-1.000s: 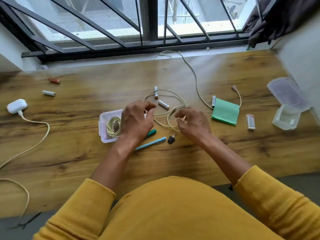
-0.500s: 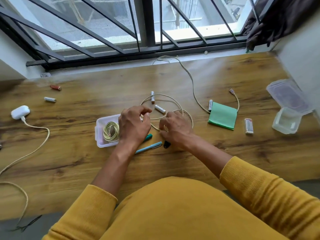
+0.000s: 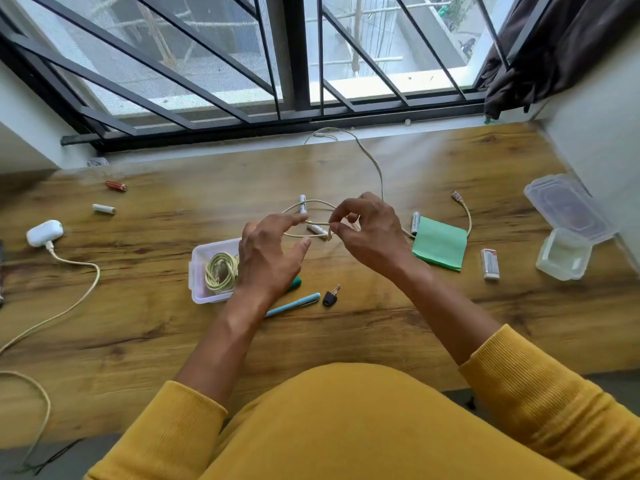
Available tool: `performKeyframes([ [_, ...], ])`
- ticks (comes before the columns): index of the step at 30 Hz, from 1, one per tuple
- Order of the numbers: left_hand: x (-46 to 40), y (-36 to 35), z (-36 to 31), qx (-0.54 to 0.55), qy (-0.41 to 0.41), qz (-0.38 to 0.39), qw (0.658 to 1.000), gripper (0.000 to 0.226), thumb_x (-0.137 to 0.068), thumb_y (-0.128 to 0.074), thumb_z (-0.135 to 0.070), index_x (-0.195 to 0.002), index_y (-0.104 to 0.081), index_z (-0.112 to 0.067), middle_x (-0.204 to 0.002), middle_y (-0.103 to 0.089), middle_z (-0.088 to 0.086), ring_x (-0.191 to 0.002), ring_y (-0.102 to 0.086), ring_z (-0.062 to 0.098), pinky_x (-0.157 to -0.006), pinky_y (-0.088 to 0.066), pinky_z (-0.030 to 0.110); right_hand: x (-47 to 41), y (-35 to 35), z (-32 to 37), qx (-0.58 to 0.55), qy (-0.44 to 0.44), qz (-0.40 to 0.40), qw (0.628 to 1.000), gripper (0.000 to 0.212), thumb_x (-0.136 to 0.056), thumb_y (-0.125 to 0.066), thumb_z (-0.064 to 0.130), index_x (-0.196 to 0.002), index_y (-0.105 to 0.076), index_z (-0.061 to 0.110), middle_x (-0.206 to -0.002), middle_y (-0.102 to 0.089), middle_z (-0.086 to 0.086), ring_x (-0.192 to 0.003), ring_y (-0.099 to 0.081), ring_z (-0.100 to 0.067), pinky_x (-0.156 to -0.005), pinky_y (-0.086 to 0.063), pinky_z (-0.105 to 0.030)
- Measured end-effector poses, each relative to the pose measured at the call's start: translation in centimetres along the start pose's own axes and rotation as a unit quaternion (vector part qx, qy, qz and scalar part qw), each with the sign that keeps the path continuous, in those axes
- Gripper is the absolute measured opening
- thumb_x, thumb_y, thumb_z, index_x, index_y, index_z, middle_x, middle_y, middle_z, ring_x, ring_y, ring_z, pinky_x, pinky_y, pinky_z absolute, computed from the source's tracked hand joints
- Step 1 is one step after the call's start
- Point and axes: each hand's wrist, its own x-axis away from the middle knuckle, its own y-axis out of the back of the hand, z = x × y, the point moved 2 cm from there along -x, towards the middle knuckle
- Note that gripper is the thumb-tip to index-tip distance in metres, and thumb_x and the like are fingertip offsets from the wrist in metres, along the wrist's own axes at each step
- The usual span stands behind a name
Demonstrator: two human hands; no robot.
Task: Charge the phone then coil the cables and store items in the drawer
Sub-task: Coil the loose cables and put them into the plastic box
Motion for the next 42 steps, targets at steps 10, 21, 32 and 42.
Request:
performKeyframes([
  [10,-2.7,2.2,-2.5,0.017,-0.062,-0.023,0.998,0.017,-0.096,-0.077,-0.028,-0.111,-0.08,-0.034,-0.108,-0.06,-0.006,-0.106,-0.057,0.018,-0.087,-0.047,0.035,-0.3,4.0,0.3,-0.107,0.036,0.02,0.993,0.012,-0.092,-0.074,0.021,-0.084,-0.072,0.03,-0.083,-0.067,0.011,-0.071,-0.053,-0.007,-0.07,-0.047,-0.033],
  [21,-3.2,3.2,-6.7,0.22,-0.106,-0.008,0.97,0.048,-0.093,-0.082,-0.025,-0.138,-0.063,-0.023,-0.11,-0.073,-0.002,-0.098,-0.074,0.01,-0.081,-0.063,0.029,0.0,5.5,2.4,-0.292,0.07,0.192,0.934,0.035,-0.11,-0.055,0.02,-0.107,-0.064,-0.014,-0.066,-0.049,-0.005,-0.058,-0.047,-0.014,-0.057,-0.041,-0.032],
  [32,0.1,-2.4,-7.4,0.401,-0.086,0.219,0.886,0.035,-0.107,-0.049,-0.011,-0.133,-0.058,0.012,-0.102,-0.073,0.019,-0.101,-0.072,0.026,-0.1,-0.054,0.042,-1.2,8.1,4.9,-0.598,0.011,0.168,0.783,0.042,-0.115,-0.031,0.033,-0.11,-0.063,0.007,-0.067,-0.047,-0.004,-0.052,-0.036,-0.016,-0.058,-0.04,-0.032],
  [42,-2.5,-0.2,-6.1,0.368,-0.087,0.193,0.906,0.044,-0.1,-0.06,-0.039,-0.084,-0.059,0.002,-0.076,-0.05,0.013,-0.074,-0.044,0.026,-0.071,-0.039,0.04,-0.4,10.1,5.2,-0.61,0.035,0.312,0.728,0.044,-0.117,-0.02,0.032,-0.119,-0.059,0.012,-0.055,-0.048,0.006,-0.037,-0.029,-0.005,-0.041,-0.021,-0.023],
])
